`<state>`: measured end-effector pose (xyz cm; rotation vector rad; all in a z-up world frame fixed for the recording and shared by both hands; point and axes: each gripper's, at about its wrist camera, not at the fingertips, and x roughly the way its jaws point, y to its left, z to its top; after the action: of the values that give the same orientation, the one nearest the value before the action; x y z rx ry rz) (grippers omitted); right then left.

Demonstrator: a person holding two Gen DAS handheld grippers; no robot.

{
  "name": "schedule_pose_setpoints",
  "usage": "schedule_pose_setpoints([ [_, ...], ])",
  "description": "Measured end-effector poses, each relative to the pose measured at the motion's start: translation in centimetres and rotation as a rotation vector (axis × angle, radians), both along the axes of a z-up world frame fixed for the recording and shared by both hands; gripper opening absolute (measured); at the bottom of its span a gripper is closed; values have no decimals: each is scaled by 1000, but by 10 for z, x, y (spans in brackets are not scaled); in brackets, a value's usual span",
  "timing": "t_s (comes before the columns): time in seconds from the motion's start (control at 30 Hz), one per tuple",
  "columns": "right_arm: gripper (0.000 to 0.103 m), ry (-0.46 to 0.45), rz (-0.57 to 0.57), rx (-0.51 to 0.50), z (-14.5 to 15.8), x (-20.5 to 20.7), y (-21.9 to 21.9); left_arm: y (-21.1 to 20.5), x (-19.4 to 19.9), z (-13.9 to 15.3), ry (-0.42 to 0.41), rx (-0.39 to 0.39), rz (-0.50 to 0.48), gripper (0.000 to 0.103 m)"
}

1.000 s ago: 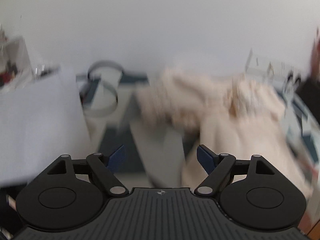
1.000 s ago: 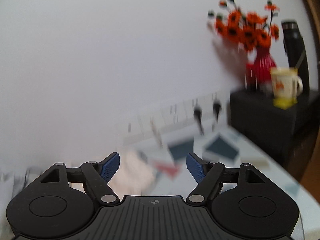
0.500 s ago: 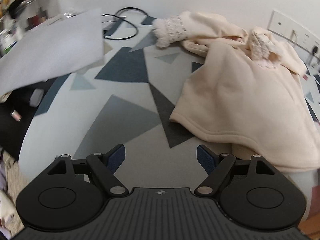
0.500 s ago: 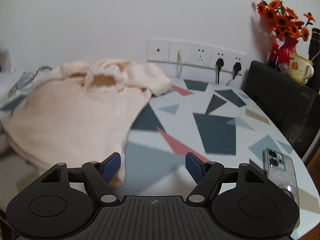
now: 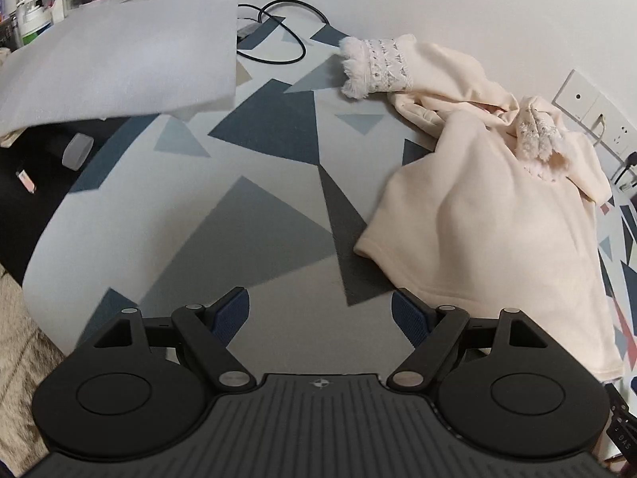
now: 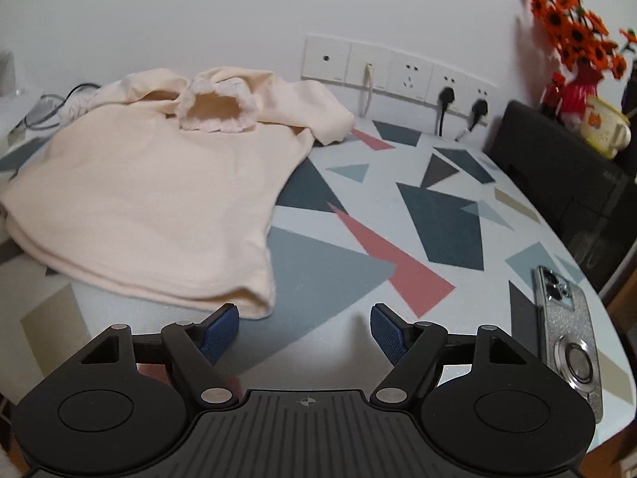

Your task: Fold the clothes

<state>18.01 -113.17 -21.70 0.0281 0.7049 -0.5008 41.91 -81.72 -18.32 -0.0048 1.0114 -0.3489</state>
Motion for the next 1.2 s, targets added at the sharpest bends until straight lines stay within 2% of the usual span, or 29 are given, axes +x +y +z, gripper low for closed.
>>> schedule_pose_setpoints([
  [0.17, 70, -42, -82, 19, -1, 3, -2, 11, 4, -5, 28, 4, -25, 81],
  [0.2, 70, -45, -97, -2, -1, 5, -3, 12, 5, -5, 28, 4, -29, 81],
  [0.3, 70, -37, -89, -89, -2, 20, 0, 13, 9, -7, 29, -4, -41, 81],
  [0.4, 64, -51, -39, -67, 1, 35, 2, 8, 10, -10, 30, -1, -67, 81],
  [0.47, 57, -66, 0, -53, 4, 44, 4, 1, 9, -12, 12, 8, -106, 81],
  [0.53, 41, -89, -3, -33, 11, 49, 1, -5, 8, -12, -32, 22, -164, 81],
  [0.57, 30, -113, -21, 3, 16, 49, -5, -9, 8, -12, -54, 32, -191, 81],
  [0.6, 23, -139, -40, 47, 21, 47, -12, -12, 7, -12, -74, 43, -215, 81],
  [0.7, 13, -196, -71, 158, 36, 42, -33, -23, 2, -17, -113, 64, -287, 82],
  [0.83, 12, -239, -117, 251, 52, 41, -51, -43, -15, -28, -158, 71, -394, 82],
  [0.93, 8, -276, -155, 329, 60, 42, -59, -58, -29, -32, -192, 35, -474, 82],
  [1.0, 7, -290, -151, 339, 68, 44, -58, -69, -38, -34, -219, 17, -527, 83],
  [1.1, 7, -303, -122, 320, 81, 48, -54, -86, -50, -36, -287, 30, -570, 83],
  [1.2, 7, -315, -107, 311, 90, 49, -53, -92, -52, -32, -329, 3, -553, 83],
])
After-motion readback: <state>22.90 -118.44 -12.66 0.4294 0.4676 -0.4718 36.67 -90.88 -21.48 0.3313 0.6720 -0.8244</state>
